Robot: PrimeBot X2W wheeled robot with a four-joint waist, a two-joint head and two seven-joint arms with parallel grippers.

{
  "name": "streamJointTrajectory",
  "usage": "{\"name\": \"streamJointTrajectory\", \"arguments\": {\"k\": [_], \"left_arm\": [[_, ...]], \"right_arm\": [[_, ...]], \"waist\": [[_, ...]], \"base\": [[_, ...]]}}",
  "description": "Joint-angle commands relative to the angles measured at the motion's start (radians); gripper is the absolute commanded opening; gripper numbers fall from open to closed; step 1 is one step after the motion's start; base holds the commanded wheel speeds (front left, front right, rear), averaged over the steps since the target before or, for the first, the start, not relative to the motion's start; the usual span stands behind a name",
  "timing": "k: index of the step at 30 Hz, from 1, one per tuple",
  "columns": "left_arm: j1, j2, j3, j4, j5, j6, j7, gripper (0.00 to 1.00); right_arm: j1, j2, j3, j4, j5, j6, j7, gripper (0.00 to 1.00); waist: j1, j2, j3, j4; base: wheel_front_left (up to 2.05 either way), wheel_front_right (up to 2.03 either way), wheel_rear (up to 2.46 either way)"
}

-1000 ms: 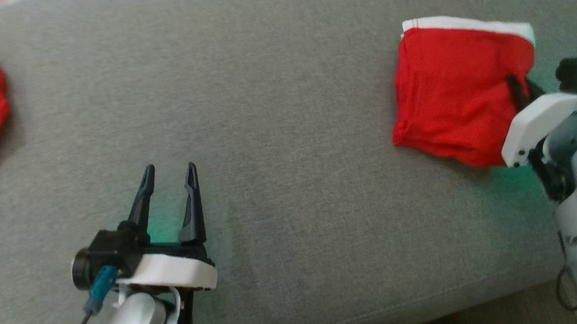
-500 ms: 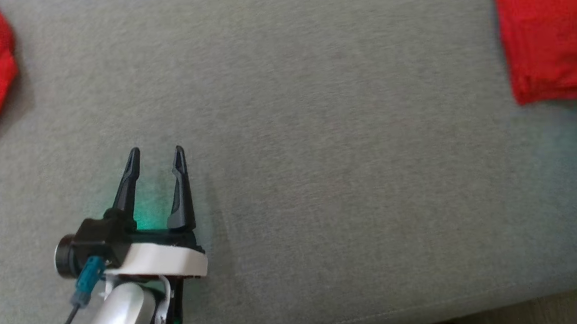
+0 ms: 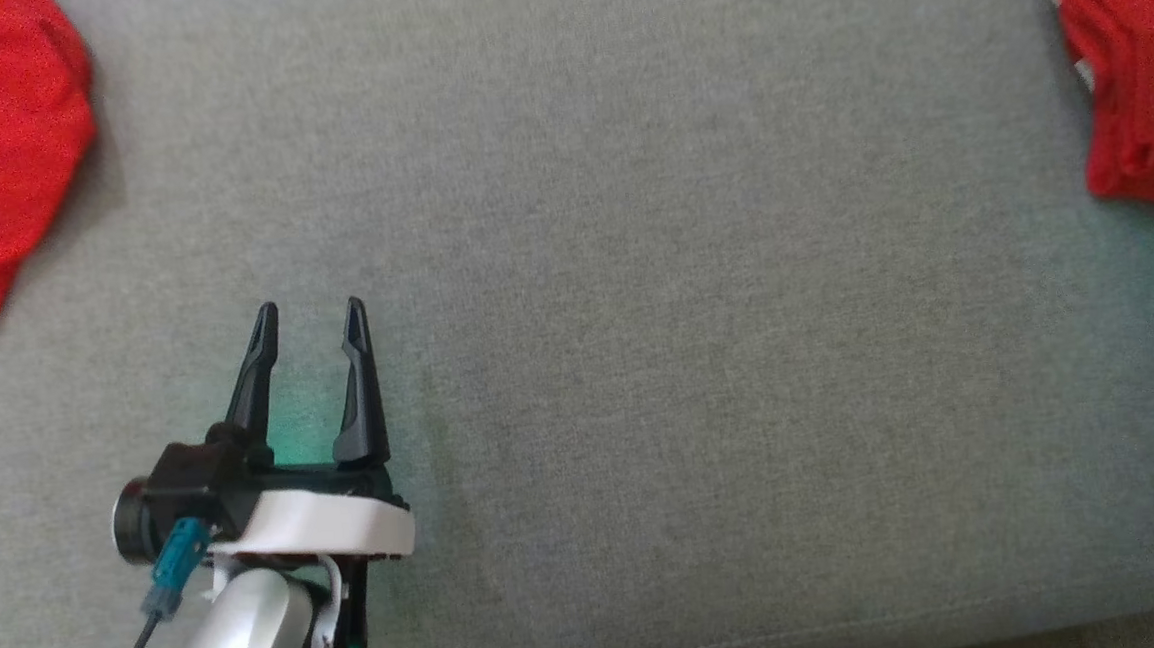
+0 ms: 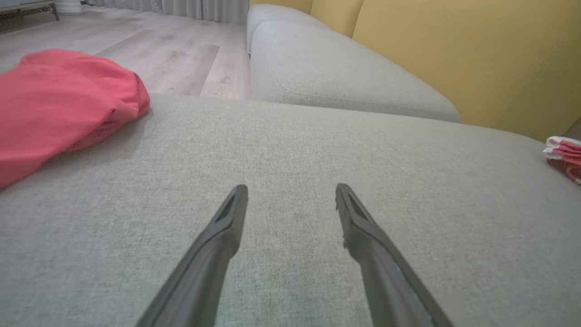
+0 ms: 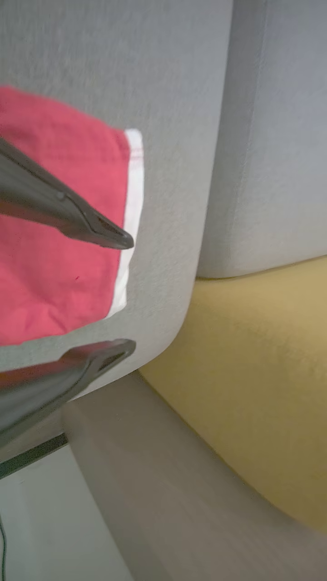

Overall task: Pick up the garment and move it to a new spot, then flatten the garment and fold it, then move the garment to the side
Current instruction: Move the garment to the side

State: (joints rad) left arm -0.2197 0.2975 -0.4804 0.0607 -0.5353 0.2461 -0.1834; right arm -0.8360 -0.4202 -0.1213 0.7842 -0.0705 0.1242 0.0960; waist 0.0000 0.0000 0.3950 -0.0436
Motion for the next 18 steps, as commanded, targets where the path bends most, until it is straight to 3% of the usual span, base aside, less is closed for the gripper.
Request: {"name": "streamJointTrajectory", "arguments": {"k": [1,12,18], "left_arm": [[-0.005,0.008,0.041,-0.018,-0.008,-0.004,-0.015,1.00],[0.045,-0.016,0.084,0.101,-0.076,-0.025,-0.050,1.00],[0.094,-0.019,0.100,0.150,-0.095,-0.027,-0.060,1.00]], "right_arm": [[0.004,0.009,0.021,-0.053,0.002,0.007,-0.016,1.00],[0.193,0.186,0.125,-0.243,0.092,0.007,-0.076,1.00],[0.363,0.280,0.126,-0.352,0.112,0.007,-0.099,1.00]], "waist": [[0.0000,0.0000,-0.045,0.000],[0.0000,0.0000,-0.268,0.020],[0.0000,0.0000,-0.351,0.049]], "base": [[0.00,0.00,0.00],[0.00,0.00,0.00],[0.00,0.00,0.00]]}}
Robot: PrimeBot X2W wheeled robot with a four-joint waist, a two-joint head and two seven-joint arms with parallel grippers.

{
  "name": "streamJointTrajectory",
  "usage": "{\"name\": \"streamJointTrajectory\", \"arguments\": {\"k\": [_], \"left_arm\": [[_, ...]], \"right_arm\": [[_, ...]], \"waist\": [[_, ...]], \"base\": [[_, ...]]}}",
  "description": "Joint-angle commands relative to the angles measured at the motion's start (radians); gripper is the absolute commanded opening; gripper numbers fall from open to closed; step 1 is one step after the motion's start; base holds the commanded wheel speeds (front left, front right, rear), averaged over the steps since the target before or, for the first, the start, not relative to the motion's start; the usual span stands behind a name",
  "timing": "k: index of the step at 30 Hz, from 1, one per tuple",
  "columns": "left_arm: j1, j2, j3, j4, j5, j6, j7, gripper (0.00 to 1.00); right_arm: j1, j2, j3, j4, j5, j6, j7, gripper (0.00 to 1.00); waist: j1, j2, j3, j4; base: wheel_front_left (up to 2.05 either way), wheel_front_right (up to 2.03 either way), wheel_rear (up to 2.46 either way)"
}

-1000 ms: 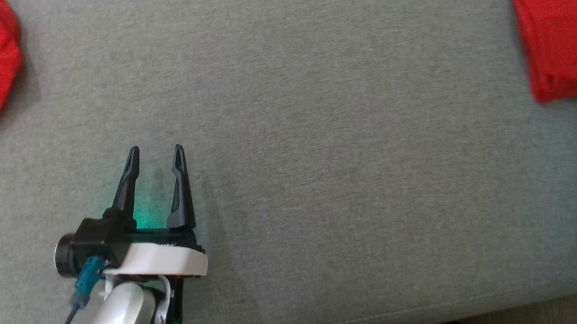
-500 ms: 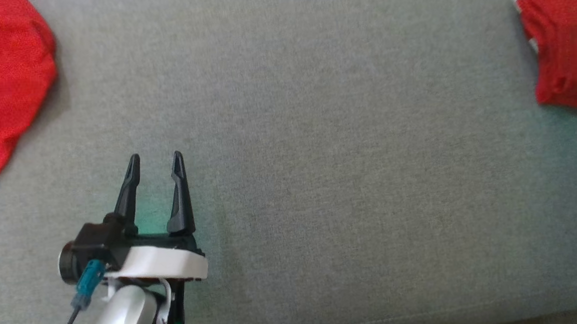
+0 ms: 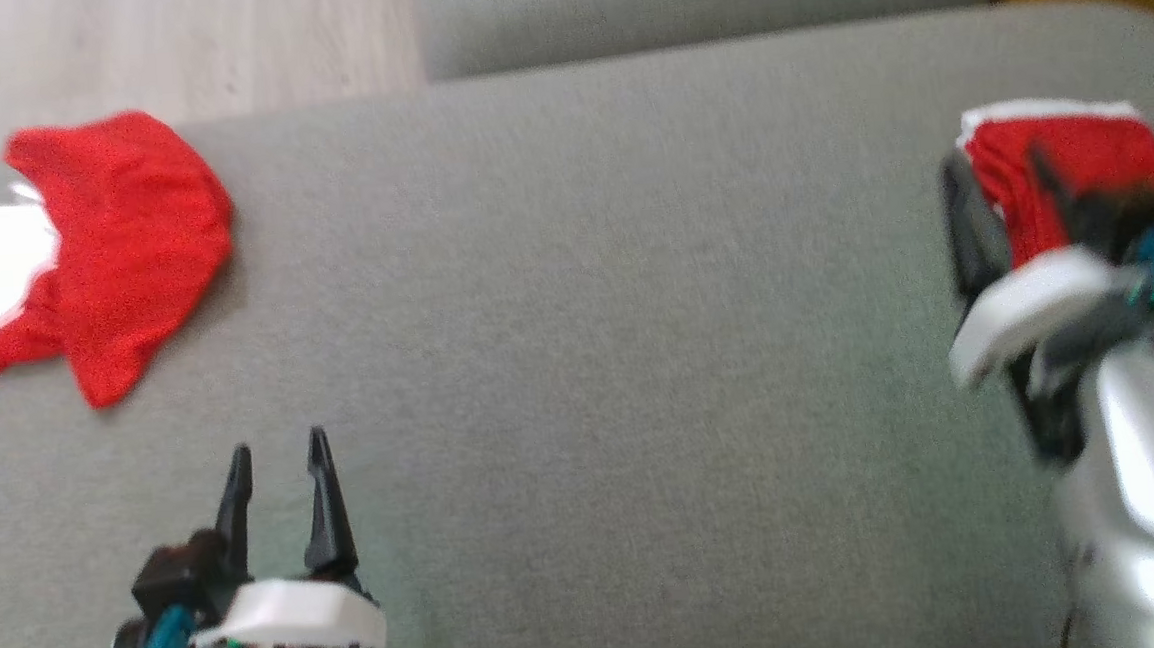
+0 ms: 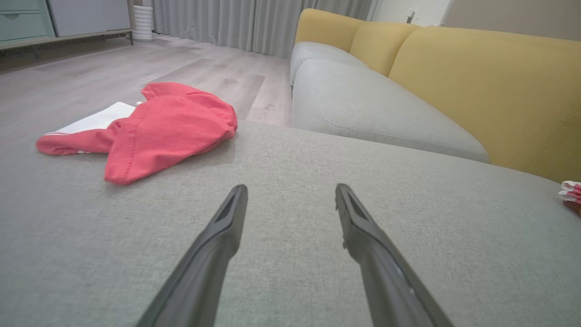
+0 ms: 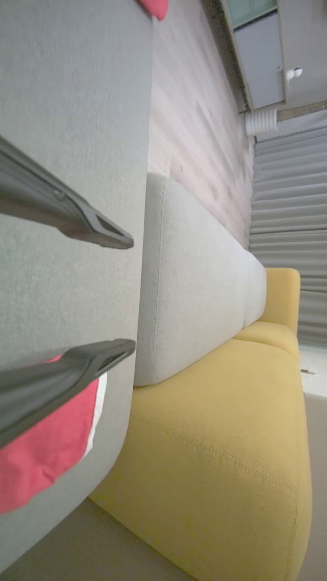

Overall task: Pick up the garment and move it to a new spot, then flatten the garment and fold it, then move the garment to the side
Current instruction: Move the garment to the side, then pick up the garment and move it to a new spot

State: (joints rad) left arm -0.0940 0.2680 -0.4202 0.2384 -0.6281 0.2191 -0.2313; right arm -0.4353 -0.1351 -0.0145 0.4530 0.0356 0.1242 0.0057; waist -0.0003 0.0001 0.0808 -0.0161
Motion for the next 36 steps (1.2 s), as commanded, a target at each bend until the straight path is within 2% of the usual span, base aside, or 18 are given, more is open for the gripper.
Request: {"name": "streamJointTrajectory", "arguments": {"k": [1,8,11,18,26,36], "left_arm": [[-0.021,0.011,0.041,-0.020,-0.004,0.000,-0.013,1.00],[0.040,0.009,0.038,-0.005,-0.012,-0.006,-0.019,1.00],[0.059,0.007,0.033,-0.011,-0.013,-0.005,-0.020,1.00],[0.095,0.005,0.023,-0.024,-0.017,0.000,-0.018,1.00],[0.110,0.012,0.013,-0.034,-0.016,0.004,-0.013,1.00],[0.102,0.014,0.002,-0.037,-0.015,0.005,-0.006,1.00]], "right_arm": [[0.001,0.011,0.015,-0.042,0.007,0.007,-0.013,1.00],[0.242,0.077,-0.015,-0.198,-0.009,0.007,-0.052,1.00],[0.327,0.083,-0.030,-0.259,-0.014,0.007,-0.070,1.00],[0.475,0.085,-0.003,-0.356,0.076,0.007,-0.099,1.00],[0.527,0.085,0.041,-0.385,0.112,0.007,-0.101,1.00],[0.536,0.085,0.044,-0.378,0.113,0.007,-0.088,1.00]], "waist": [[0.0003,-0.0001,-0.049,0.027],[0.0003,-0.0001,-0.097,0.067],[0.0003,-0.0001,-0.110,0.078],[0.0003,-0.0001,-0.137,0.077],[0.0003,-0.0001,-0.152,0.064],[0.0003,-0.0001,-0.151,0.079]], "base": [[0.00,0.00,0.00],[0.00,0.00,0.00],[0.00,0.00,0.00],[0.00,0.00,0.00],[0.00,0.00,0.00],[0.00,0.00,0.00]]}}
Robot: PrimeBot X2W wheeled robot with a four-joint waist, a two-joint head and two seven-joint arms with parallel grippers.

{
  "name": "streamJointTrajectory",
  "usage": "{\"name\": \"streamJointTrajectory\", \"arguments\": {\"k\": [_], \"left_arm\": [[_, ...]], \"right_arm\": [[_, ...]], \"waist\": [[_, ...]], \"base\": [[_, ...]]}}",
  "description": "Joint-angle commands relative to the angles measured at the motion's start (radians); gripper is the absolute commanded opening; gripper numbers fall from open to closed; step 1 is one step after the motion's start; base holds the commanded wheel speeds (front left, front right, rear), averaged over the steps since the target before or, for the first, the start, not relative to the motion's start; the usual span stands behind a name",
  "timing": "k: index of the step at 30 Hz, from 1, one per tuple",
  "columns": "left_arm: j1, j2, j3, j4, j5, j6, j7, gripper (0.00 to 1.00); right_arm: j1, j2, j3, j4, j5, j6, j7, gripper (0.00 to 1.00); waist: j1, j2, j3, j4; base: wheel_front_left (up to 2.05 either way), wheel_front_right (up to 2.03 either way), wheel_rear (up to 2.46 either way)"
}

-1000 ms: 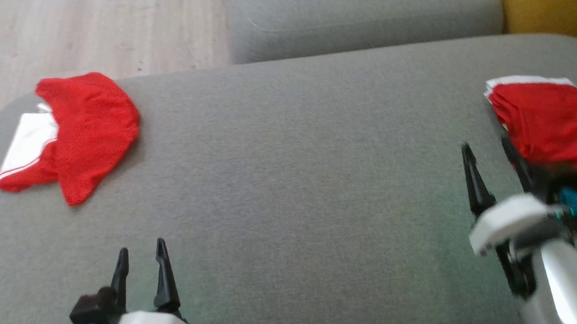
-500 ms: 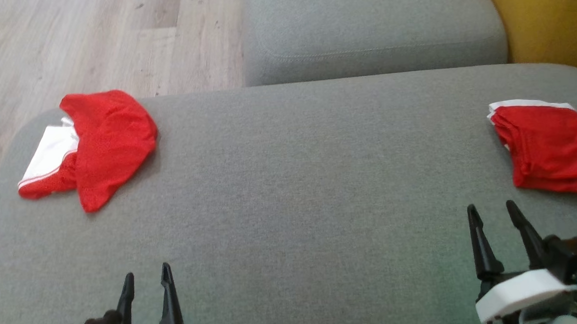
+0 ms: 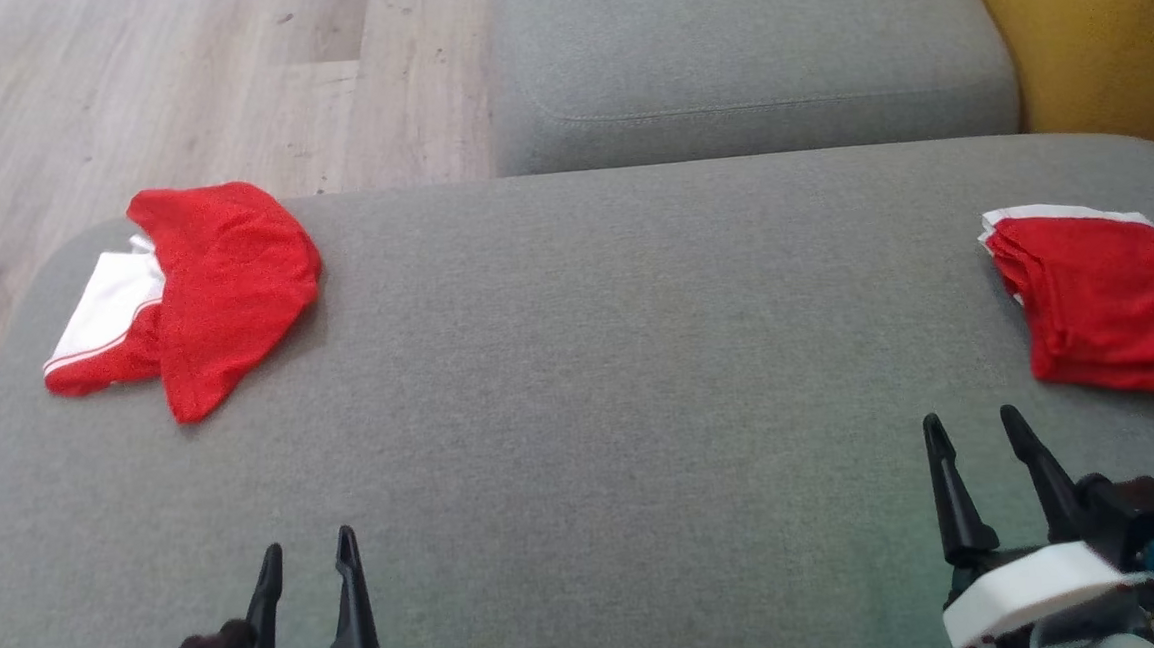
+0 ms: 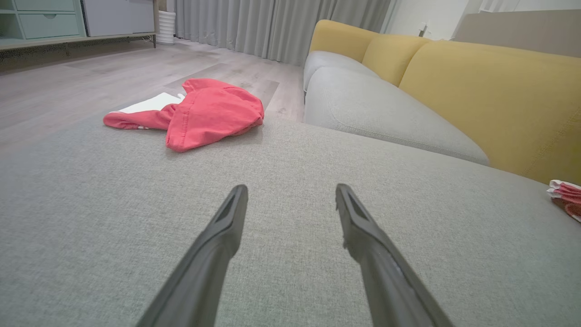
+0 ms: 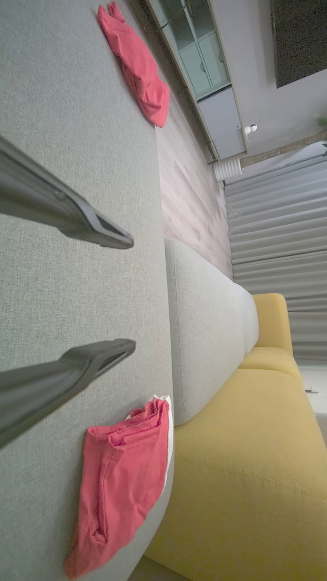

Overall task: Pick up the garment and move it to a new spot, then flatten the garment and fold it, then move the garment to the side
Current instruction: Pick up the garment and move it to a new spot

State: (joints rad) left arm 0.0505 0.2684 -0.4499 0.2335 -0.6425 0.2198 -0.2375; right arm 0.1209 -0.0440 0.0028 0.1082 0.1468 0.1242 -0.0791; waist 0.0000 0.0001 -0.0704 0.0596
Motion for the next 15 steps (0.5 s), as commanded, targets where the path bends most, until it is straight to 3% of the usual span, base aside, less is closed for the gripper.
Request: {"name": "streamJointTrajectory", "arguments": {"k": [1,7,15], "left_arm": [[-0.045,0.013,0.030,-0.032,0.000,0.004,0.001,1.00],[-0.057,0.012,0.025,-0.035,0.004,0.005,0.002,1.00],[-0.072,0.032,0.040,-0.048,0.008,0.016,0.004,1.00]], "right_arm": [[-0.018,-0.006,0.027,-0.033,0.003,0.007,-0.001,1.00],[-0.010,-0.006,0.020,-0.035,0.003,0.007,0.000,1.00],[-0.032,-0.006,0.041,-0.044,0.021,0.007,-0.013,1.00]], "waist": [[0.0000,-0.0001,0.001,0.009],[0.0000,-0.0001,0.002,0.081],[0.0000,-0.0001,0.017,0.325]], "base": [[0.00,0.00,0.00],[0.00,0.00,0.00],[0.00,0.00,0.00]]}}
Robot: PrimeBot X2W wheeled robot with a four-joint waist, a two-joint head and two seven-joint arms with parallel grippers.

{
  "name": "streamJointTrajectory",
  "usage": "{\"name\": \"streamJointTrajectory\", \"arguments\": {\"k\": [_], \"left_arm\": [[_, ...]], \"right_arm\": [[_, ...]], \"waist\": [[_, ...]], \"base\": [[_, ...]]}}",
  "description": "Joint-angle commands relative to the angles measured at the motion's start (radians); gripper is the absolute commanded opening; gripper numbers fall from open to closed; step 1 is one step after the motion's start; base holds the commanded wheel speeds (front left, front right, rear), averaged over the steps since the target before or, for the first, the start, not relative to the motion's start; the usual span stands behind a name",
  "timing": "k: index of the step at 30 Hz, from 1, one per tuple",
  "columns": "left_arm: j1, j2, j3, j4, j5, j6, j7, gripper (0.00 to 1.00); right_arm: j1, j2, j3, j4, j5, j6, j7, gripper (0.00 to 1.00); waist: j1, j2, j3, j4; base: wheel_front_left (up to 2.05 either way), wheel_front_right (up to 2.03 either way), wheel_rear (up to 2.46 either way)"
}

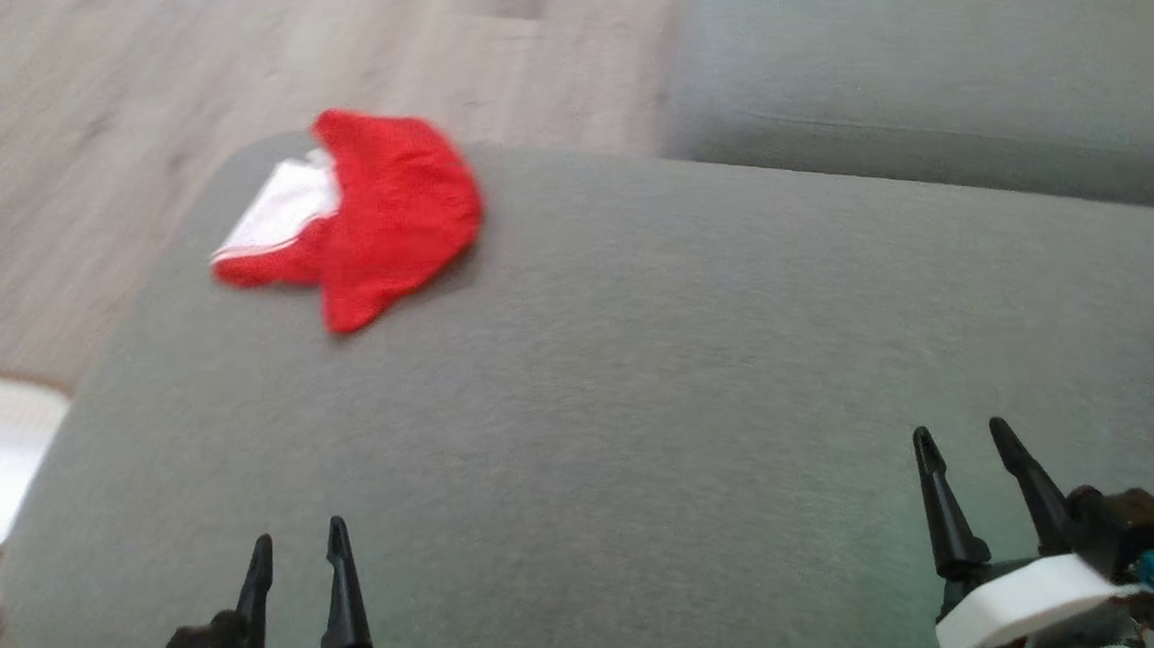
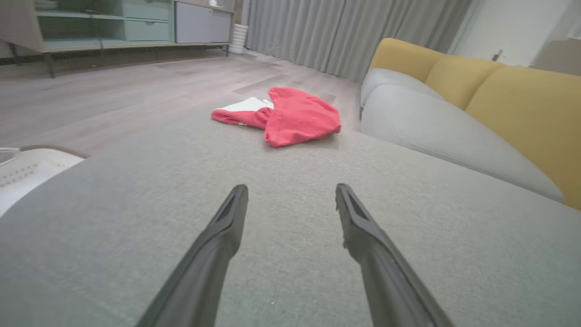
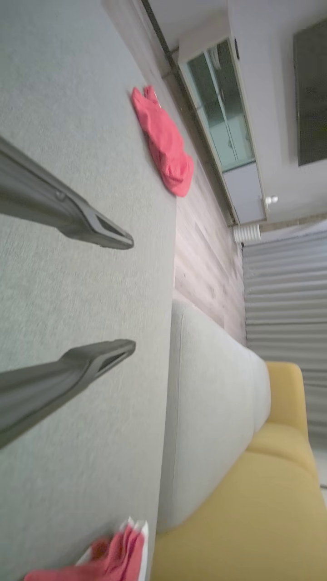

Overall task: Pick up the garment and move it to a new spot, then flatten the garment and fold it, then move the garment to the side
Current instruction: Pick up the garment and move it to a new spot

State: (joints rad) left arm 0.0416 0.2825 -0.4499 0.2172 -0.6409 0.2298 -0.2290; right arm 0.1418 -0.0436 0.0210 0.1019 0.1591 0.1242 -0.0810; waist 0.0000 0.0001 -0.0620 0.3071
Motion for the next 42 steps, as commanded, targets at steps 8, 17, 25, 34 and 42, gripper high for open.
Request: {"name": "streamJointTrajectory", "arguments": {"k": [8,17,25,34,42], "left_arm": [[-0.045,0.015,0.081,-0.064,-0.004,0.025,-0.018,1.00],[0.003,-0.007,0.137,-0.109,0.007,0.038,-0.031,1.00],[-0.017,0.051,0.239,-0.152,0.011,0.041,-0.031,1.00],[-0.245,0.302,0.405,-0.268,0.003,0.012,0.067,1.00],[-0.596,0.428,0.384,-0.136,-0.026,-0.086,0.231,1.00]], "right_arm": [[-0.118,-0.007,0.091,-0.033,0.015,0.007,-0.014,1.00],[-0.175,-0.007,0.141,-0.009,0.005,0.007,-0.009,1.00],[-0.147,-0.007,0.087,-0.033,-0.003,0.007,-0.014,1.00],[-0.222,-0.007,0.037,-0.205,-0.133,0.007,0.082,1.00],[-0.315,-0.007,-0.001,-0.327,-0.219,0.007,0.158,1.00]], "waist": [[0.0000,-0.0001,0.050,0.196],[0.0000,-0.0001,0.073,0.212],[0.0000,-0.0001,0.075,0.220],[0.0000,-0.0001,0.262,0.015],[0.0000,-0.0001,0.428,-0.115]], "base": [[0.00,0.00,0.00],[0.00,0.00,0.00],[0.00,0.00,0.00],[0.00,0.00,0.00],[0.00,0.00,0.00]]}}
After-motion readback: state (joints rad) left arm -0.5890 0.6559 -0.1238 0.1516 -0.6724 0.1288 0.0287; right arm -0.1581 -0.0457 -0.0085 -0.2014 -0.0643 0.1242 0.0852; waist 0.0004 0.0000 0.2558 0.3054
